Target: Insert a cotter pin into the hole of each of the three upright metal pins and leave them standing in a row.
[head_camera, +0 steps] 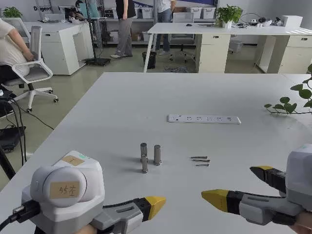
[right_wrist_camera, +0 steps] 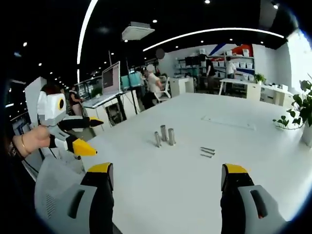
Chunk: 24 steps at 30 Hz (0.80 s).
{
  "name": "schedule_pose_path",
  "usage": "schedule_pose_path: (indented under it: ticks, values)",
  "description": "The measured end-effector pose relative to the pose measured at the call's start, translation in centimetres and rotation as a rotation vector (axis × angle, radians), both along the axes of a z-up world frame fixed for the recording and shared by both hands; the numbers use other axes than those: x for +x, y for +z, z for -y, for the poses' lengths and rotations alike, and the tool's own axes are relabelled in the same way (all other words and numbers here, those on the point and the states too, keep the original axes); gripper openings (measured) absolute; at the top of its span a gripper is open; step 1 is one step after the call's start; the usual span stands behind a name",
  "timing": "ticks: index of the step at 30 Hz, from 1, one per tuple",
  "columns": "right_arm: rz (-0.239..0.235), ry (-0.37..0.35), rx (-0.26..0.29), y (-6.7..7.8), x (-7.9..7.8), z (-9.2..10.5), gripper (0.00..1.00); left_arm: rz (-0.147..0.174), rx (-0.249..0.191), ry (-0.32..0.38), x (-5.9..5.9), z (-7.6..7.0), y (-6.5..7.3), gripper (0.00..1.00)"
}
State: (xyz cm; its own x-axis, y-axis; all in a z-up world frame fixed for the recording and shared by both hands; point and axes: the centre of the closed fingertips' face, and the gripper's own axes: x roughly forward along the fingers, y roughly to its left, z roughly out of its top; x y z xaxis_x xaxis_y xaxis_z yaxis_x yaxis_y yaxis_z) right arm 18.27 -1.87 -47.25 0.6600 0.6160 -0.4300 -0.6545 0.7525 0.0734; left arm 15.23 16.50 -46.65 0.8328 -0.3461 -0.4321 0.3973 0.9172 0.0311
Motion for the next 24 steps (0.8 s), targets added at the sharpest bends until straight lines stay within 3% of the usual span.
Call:
schedule_pose_path:
  ticks: [5, 19, 24]
  values:
    - [0.000, -0.001, 0.005, -0.05, -0.06, 0.08, 0.92, 0.018, -0.009, 0.010, 0.13, -0.17, 0.39, 0.89]
    - [0.016, 0.008, 0.016, 0.23, 0.04, -0.12, 0.91, 0.008, 0.000, 0.015, 0.06, -0.43, 0.17, 0.88]
    - [0.022, -0.001, 0.042, 0.42, 0.12, -0.29, 0.91, 0.009, -0.004, 0.015, 0.08, -0.46, 0.15, 0.88]
